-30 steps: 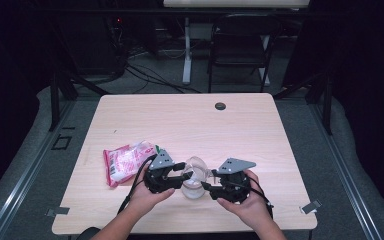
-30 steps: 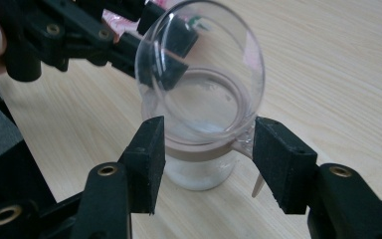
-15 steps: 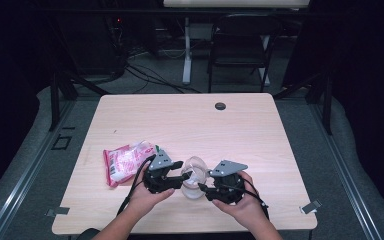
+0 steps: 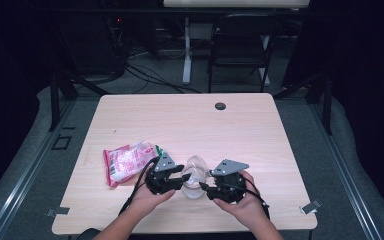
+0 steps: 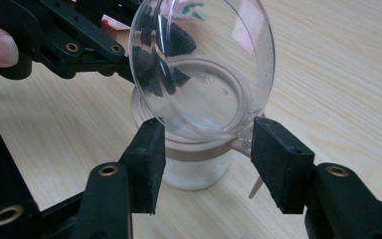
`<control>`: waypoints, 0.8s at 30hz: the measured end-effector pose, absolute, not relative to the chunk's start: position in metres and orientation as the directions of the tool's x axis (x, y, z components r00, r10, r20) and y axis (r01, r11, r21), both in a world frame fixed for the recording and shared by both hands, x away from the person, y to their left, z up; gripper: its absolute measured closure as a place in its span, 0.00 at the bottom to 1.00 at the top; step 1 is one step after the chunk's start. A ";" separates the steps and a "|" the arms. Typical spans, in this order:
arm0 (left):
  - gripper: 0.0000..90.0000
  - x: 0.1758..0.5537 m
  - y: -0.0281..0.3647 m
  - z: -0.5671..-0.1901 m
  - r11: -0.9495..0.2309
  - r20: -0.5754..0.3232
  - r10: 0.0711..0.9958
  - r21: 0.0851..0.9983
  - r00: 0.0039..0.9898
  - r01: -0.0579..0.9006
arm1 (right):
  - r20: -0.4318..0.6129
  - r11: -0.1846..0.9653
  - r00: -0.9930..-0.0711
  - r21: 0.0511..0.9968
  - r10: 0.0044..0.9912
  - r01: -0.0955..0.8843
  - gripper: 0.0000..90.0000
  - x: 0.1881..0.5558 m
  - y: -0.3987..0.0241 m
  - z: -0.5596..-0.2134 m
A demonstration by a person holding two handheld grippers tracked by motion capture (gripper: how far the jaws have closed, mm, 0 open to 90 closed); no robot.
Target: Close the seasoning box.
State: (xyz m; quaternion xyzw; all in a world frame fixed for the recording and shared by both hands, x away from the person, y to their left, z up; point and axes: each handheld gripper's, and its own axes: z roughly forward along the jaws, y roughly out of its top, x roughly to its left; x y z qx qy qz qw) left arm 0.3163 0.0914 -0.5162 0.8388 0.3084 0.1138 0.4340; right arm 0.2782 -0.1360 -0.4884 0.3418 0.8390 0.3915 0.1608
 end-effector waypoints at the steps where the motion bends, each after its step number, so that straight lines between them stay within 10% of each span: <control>1: 0.66 0.317 0.091 -0.517 -0.429 -0.078 0.615 0.801 0.784 0.417 | -0.001 0.459 -0.714 0.767 0.700 0.448 0.53 0.279 -0.138 -0.488; 24: 0.66 0.316 0.092 -0.517 -0.428 -0.079 0.612 0.804 0.787 0.414 | 0.032 0.401 -0.662 0.774 0.749 0.490 0.57 0.288 -0.157 -0.489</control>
